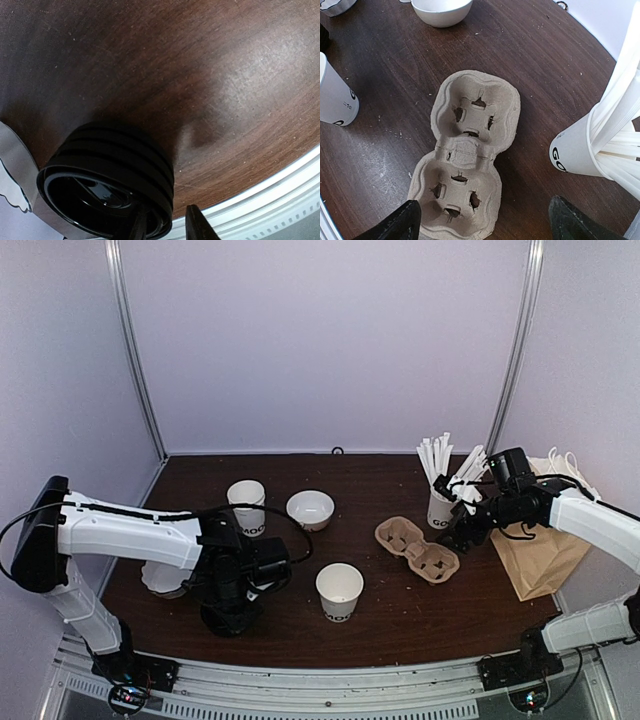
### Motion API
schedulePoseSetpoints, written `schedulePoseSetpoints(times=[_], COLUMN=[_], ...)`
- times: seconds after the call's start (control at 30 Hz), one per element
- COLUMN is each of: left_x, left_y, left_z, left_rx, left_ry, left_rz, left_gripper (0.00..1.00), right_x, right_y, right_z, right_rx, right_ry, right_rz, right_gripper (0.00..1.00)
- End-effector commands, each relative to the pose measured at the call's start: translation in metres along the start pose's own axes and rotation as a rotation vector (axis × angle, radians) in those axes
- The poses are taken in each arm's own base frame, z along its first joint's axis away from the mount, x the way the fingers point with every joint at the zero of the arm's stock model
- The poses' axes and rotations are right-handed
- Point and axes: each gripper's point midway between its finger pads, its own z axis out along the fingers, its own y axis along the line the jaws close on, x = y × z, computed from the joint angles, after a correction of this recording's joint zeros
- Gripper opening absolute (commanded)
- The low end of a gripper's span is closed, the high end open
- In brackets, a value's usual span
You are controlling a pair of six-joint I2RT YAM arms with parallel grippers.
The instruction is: Pack the takeout coffee
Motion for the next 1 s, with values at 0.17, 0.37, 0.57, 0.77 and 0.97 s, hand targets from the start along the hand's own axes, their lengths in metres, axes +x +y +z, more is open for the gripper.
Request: schedulePoseSetpoints(times=[0.17, 0.37, 0.57, 0.77, 0.97], left_x=[0.0, 0.001, 0.001, 0.001, -0.011], left_y=[0.001, 0.0, -0.001, -0.001, -0.004], left_z=[0.003, 0.001, -0.017, -0.033, -0.066], left_rx=[0.006, 0.015, 0.044, 0.067, 0.112], left_ry=[0.0, -0.001, -0.022, -0.046, -0.134], left_rz=[-0.003, -0.002, -0.016, -0.021, 0.016], left_gripper=[0.22, 0.16, 0.1, 0.06, 0.06], right_x=[0.004, 0.004, 0.005, 0.004, 0.002], right_y=[-0.002, -0.002, -0.002, -0.002, 0.0], right_z=[-0.002, -0.002, -0.003, -0.003, -0.003], right_rx=[0.017, 0.019, 0.018, 0.017, 0.005], right_ry=[0.007, 0.008, 0.008, 0.006, -0.002], right_rz=[-0.004, -0.004, -0.003, -0.005, 0.003], right_gripper=[0.92, 0.93, 0.92, 0.93, 0.92])
